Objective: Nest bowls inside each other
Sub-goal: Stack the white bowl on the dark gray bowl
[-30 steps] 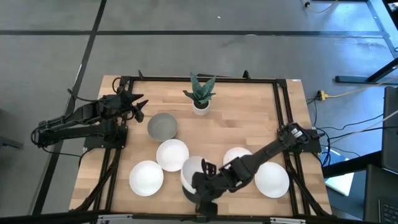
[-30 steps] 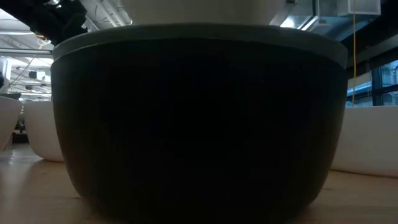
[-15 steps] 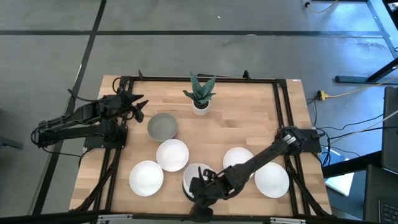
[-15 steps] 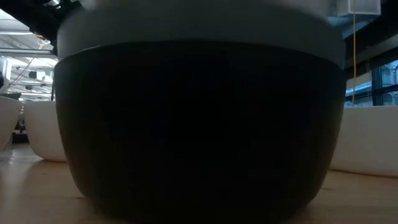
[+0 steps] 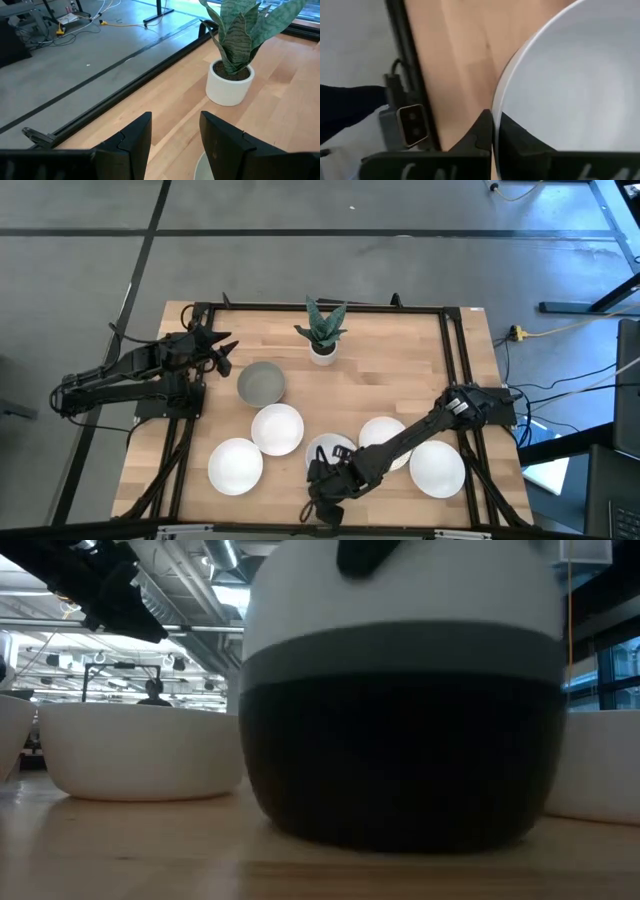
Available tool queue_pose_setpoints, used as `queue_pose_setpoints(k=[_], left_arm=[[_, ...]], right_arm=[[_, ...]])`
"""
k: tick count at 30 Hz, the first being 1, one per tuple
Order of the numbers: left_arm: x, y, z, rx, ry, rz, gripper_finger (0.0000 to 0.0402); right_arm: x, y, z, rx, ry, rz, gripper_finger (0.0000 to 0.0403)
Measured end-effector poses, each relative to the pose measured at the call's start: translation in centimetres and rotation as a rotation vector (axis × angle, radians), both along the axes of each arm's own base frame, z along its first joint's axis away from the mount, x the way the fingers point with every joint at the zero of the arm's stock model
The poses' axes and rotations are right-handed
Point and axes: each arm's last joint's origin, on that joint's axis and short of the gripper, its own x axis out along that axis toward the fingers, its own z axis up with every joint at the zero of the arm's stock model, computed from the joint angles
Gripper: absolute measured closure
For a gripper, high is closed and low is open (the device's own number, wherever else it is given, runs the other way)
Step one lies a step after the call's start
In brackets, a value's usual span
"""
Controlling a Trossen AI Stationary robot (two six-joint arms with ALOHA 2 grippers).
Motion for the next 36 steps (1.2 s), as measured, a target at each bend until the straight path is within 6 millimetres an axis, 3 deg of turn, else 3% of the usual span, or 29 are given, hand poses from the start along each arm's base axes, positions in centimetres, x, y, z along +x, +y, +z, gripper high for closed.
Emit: queue_pose_setpoints(k=[20, 25, 36], left_arm=[[-0.1, 0.0, -0.1, -0.022, -0.006, 0.011, 0.024], [0.0, 0.0, -0.1, -0.022, -0.006, 0.012, 0.024], [0.0, 0.0, -0.1, -0.022, -0.007, 0.012, 0.024]], right_arm=[[1.6, -7.7, -0.6, -0.2, 0.153, -0.001, 0.0397], [1.8, -7.8, -0.5, -0.191, 0.142, -0.01, 0.0385], [2.0, -7.8, -0.5, -0.165, 0.128, -0.055, 0.0295]])
